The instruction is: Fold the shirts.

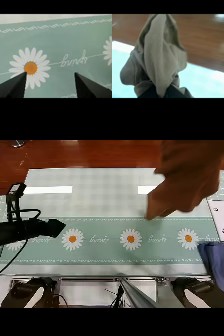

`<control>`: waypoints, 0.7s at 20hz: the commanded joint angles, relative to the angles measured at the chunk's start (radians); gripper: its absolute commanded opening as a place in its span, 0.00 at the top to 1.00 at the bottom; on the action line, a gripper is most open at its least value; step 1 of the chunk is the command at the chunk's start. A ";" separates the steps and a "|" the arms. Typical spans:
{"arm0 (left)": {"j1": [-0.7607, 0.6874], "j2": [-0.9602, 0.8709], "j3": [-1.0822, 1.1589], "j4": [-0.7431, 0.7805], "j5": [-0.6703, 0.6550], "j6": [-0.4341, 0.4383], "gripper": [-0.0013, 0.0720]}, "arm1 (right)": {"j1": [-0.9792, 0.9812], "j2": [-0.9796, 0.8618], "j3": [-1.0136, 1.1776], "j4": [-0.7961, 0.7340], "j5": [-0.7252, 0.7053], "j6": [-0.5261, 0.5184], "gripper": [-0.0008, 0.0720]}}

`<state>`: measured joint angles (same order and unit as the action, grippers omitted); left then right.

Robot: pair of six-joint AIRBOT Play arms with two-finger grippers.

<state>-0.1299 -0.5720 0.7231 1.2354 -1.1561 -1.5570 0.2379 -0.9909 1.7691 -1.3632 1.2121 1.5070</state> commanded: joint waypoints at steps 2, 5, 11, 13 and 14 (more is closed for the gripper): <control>0.001 0.054 -0.031 -0.024 0.040 -0.011 0.02 | 0.270 -0.023 -0.162 -0.003 0.014 0.042 0.95; 0.001 0.045 -0.042 -0.025 0.054 -0.010 0.02 | 0.398 -0.133 -0.407 0.058 -0.165 0.165 0.95; 0.001 0.040 -0.104 -0.025 0.001 -0.011 0.02 | 0.510 -0.474 -0.481 0.381 -0.323 0.088 0.63; 0.001 0.040 -0.105 -0.024 -0.049 -0.006 0.02 | 0.452 -0.476 -0.472 0.475 -0.277 -0.019 0.13; 0.001 0.040 -0.105 -0.024 -0.069 -0.007 0.02 | 0.397 -0.457 -0.453 0.470 -0.207 -0.042 0.13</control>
<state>-0.1299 -0.5320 0.6270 1.2114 -1.1645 -1.5673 0.6880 -1.4147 1.3098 -1.0130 0.9394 1.5673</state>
